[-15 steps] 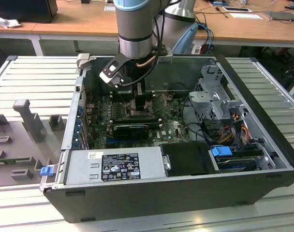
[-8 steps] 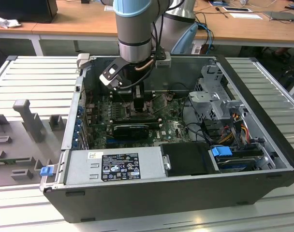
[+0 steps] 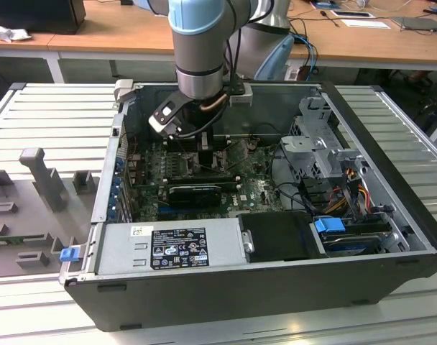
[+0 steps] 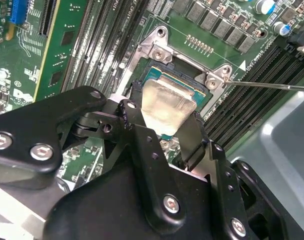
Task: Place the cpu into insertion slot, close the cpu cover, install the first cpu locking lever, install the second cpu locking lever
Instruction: 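Place the cpu into insertion slot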
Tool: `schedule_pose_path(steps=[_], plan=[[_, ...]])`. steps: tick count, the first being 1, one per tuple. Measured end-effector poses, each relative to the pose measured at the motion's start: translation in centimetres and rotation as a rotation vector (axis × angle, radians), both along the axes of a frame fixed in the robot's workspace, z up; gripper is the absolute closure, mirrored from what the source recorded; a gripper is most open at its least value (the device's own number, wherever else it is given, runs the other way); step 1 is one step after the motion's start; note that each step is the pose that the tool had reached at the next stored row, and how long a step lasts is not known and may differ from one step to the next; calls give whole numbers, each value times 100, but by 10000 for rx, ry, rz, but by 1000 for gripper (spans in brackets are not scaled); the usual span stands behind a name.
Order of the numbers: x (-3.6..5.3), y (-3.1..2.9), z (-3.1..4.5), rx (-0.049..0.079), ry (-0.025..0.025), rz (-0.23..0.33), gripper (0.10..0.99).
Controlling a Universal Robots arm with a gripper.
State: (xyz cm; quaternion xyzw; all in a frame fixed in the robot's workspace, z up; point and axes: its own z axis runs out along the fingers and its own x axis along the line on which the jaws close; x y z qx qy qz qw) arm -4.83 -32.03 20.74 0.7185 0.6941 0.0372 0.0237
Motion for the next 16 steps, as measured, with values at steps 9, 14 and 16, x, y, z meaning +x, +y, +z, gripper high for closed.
schedule_pose_path(steps=[9,14,16], plan=[[0,9,-41,-8,2,-1,561],[0,10,-43,-15,0,0,549],[0,10,-43,-15,0,-1,490]])
